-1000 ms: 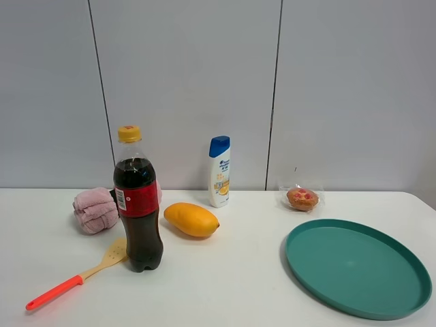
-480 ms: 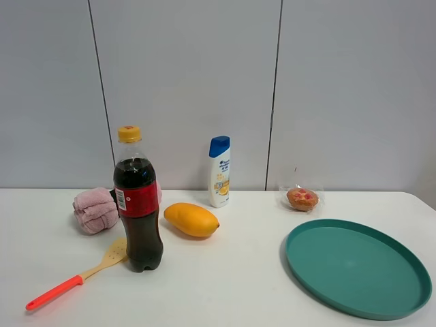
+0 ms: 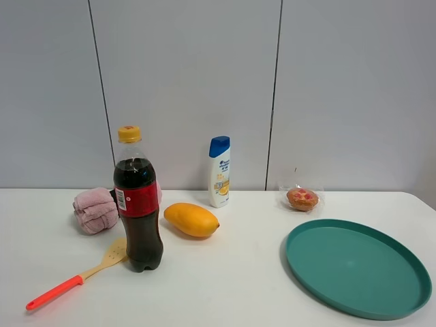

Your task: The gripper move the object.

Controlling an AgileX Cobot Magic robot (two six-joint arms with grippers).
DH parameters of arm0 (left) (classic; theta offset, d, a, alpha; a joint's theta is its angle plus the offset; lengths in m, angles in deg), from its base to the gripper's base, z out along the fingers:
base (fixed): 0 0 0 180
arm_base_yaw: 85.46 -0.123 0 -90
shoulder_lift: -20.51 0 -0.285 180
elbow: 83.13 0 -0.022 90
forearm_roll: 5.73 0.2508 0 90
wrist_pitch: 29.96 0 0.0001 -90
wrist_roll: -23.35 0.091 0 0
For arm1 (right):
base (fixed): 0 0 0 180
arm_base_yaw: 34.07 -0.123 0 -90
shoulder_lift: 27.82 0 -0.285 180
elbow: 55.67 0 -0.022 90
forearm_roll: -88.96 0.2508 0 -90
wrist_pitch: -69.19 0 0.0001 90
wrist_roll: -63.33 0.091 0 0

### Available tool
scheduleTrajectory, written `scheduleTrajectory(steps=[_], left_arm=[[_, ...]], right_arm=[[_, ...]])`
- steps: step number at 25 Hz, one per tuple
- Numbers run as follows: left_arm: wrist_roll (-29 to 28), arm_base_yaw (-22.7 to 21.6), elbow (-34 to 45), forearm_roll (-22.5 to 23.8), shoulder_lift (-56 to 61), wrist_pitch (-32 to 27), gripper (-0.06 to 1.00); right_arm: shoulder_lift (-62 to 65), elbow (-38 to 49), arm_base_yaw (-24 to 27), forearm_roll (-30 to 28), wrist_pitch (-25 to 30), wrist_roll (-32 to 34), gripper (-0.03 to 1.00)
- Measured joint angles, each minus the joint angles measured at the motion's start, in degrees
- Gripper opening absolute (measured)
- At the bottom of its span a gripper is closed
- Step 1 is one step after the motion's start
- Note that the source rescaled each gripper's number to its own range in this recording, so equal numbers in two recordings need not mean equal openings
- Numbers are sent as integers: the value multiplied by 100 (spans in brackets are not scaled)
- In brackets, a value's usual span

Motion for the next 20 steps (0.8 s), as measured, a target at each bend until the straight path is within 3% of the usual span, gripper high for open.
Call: scheduleTrajectory(steps=[6, 9, 14, 20], left_arm=[[55, 0, 866, -183, 345, 12, 100], [55, 0, 1430, -253, 364, 473, 100], [55, 0, 2190, -773, 364, 848, 100], [55, 0, 2262, -862, 364, 860, 100]], right_arm=[[0, 0, 0, 0, 0, 0, 100], [0, 0, 0, 0, 0, 0, 100], [0, 0, 0, 0, 0, 0, 100], [0, 0, 0, 0, 0, 0, 100]])
